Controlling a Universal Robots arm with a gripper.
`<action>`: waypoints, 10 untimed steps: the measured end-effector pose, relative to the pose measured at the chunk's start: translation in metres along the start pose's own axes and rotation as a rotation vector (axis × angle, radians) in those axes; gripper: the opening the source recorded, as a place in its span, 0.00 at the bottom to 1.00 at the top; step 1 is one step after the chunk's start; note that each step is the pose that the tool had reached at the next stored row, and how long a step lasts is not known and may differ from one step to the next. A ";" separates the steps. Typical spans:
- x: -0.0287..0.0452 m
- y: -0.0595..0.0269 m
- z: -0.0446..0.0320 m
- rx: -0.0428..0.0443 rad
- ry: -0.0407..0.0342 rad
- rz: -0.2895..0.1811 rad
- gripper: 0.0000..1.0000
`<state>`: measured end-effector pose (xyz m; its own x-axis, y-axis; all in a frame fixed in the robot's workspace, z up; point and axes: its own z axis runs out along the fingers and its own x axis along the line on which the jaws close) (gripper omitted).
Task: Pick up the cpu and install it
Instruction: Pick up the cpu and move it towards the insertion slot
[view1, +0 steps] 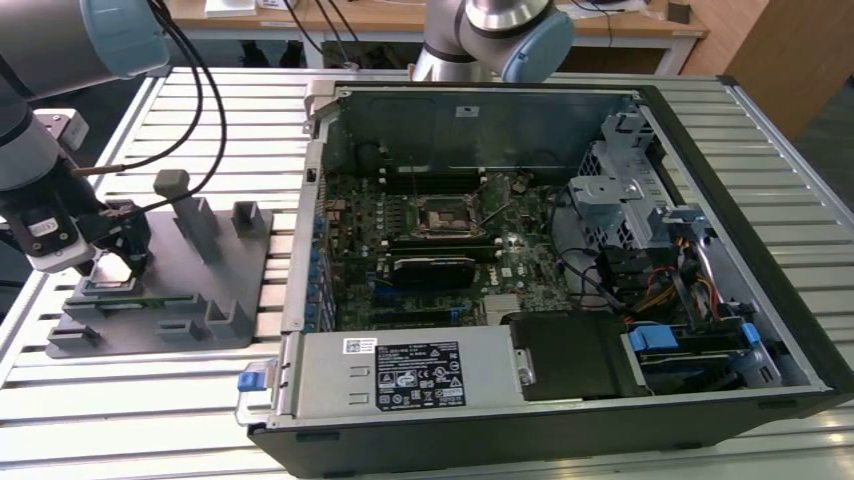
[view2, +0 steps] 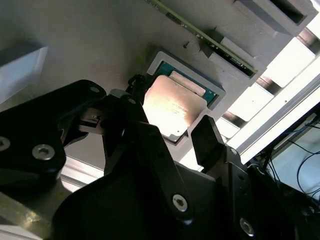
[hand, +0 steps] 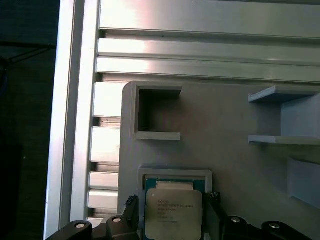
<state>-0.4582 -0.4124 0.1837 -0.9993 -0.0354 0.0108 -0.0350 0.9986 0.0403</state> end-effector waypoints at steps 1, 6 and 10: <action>0.0003 0.0000 -0.0001 0.0001 -0.0002 0.000 0.64; 0.0004 0.0000 -0.0001 0.0001 -0.0015 0.000 0.62; 0.0005 0.0000 -0.0001 0.0010 -0.0015 0.000 0.55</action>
<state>-0.4587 -0.4125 0.1838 -0.9993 -0.0354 0.0093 -0.0350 0.9986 0.0393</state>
